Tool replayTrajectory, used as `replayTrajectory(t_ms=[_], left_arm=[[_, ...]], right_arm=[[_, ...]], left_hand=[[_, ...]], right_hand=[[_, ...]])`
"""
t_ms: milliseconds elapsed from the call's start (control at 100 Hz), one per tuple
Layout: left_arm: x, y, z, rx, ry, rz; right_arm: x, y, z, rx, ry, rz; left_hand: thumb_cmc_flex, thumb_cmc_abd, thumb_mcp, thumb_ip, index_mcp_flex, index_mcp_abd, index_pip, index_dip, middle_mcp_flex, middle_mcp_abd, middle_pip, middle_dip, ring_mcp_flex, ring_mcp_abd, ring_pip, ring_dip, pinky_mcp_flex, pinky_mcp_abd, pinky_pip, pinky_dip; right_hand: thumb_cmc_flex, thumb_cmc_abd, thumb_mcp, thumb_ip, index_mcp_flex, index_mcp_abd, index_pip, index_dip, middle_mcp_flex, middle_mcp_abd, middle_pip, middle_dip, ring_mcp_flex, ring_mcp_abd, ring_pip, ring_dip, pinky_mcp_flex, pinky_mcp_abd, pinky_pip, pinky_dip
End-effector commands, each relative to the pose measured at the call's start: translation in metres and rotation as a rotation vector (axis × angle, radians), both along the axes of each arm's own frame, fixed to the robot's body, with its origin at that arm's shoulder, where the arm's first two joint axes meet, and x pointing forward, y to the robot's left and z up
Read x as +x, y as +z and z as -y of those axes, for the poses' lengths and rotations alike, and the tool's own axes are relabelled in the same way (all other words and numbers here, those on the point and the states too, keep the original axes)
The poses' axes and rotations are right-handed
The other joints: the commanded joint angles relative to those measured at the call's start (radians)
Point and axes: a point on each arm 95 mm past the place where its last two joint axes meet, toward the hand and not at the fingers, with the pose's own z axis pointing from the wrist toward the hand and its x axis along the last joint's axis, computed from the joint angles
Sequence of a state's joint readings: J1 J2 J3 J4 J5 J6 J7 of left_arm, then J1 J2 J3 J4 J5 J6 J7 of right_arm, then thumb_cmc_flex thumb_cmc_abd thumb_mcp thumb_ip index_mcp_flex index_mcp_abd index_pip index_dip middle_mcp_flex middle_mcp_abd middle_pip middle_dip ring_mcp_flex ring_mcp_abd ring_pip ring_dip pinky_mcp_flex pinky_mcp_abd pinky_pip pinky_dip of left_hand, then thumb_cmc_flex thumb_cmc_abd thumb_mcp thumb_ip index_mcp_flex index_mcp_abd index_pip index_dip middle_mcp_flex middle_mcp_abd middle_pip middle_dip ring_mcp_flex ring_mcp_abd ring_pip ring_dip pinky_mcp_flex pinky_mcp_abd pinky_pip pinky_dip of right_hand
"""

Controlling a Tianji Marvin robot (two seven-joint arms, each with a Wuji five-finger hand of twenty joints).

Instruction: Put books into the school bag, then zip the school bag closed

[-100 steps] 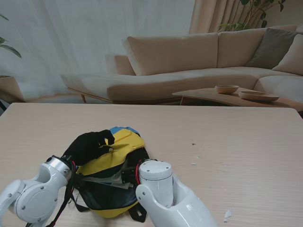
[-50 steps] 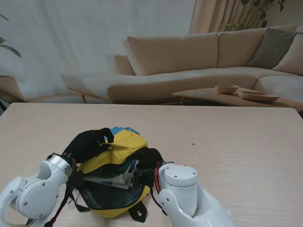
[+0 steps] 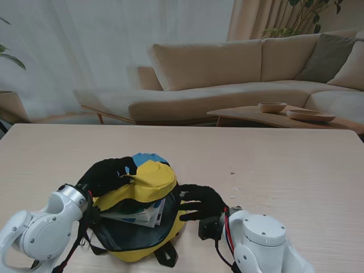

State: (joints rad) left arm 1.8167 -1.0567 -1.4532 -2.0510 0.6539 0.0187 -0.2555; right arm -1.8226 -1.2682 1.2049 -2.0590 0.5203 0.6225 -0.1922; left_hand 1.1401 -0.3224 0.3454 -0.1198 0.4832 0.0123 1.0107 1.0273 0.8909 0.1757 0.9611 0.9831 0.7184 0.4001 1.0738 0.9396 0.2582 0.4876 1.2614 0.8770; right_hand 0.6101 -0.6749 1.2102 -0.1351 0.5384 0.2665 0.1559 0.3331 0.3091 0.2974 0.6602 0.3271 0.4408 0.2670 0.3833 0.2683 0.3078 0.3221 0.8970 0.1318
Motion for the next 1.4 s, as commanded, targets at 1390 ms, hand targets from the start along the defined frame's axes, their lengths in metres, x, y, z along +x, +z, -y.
replayTrajectory(t_ms=[1390], left_arm=[[-0.059, -0.023, -0.025, 0.059, 0.039, -0.074]], right_arm=[[0.009, -0.007, -0.018, -0.599, 0.237, 0.897]], left_hand=[[-0.467, 0.097, -0.042, 0.083, -0.161, 0.039, -0.598, -0.564, -0.427, 0.012, -0.693, -0.529, -0.402, -0.046, -0.732, -0.345, -0.334, -0.063, -0.482, -0.22]], right_hand=[[-0.125, -0.015, -0.009, 0.052, -0.008, -0.227, 0.441, -0.012, 0.148, -0.195, -0.005, 0.009, -0.039, -0.189, -0.038, -0.012, -0.217, -0.061, 0.068, 0.134]])
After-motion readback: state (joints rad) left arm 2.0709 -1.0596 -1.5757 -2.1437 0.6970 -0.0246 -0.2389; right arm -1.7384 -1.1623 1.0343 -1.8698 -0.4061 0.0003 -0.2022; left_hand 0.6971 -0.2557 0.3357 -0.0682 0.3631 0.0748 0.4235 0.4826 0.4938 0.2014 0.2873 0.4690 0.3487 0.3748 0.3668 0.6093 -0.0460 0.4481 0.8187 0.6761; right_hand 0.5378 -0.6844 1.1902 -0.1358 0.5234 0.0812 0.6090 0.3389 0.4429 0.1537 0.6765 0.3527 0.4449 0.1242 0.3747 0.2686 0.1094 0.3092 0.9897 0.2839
